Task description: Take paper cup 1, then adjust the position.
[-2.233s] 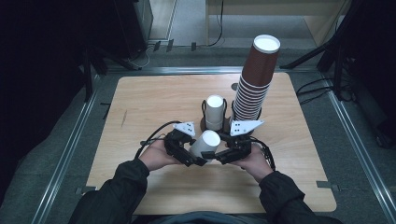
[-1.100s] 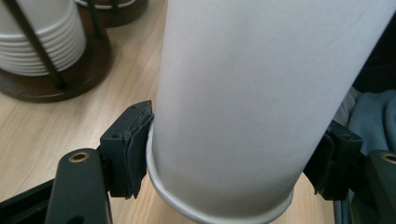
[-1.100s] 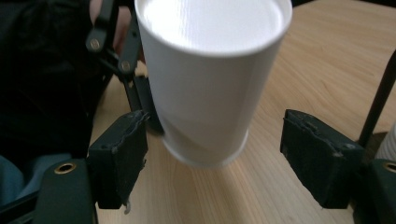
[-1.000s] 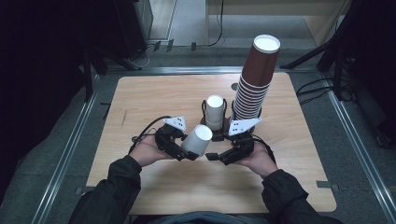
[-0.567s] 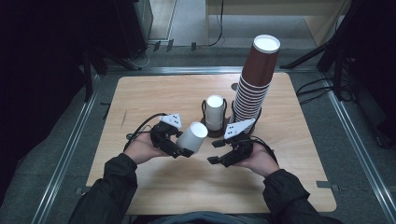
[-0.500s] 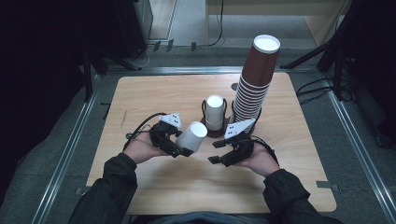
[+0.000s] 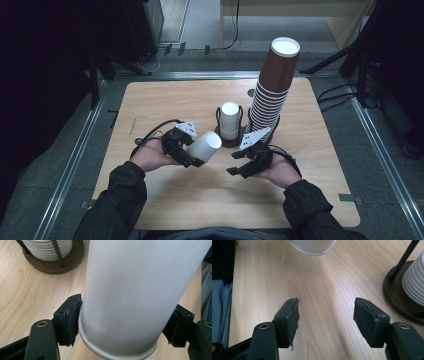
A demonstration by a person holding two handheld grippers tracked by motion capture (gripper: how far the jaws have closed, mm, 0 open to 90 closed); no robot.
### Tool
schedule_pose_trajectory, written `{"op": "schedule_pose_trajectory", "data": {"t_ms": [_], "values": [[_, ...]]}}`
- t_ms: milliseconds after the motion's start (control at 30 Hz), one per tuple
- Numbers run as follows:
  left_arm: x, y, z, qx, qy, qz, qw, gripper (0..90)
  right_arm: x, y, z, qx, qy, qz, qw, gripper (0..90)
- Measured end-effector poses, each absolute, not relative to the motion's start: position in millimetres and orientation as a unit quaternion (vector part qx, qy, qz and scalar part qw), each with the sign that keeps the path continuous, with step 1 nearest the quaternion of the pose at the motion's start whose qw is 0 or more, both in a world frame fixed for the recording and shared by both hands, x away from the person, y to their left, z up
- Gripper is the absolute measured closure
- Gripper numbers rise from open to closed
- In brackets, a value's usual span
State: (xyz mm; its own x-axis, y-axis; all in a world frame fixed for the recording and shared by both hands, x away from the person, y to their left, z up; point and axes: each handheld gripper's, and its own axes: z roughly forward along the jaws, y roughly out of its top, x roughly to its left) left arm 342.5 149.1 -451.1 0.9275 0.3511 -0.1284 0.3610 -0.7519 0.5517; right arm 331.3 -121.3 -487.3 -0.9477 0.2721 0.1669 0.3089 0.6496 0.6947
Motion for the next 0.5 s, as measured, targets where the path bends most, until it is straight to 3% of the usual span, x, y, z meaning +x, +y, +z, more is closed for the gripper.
{"op": "schedule_pose_trajectory", "data": {"t_ms": [500], "values": [[346,133,-458,0.958,0.17,-0.002,0.232,26.4,334,-124,-485,-0.162,-0.906,-0.39,0.006,30.4]]}}
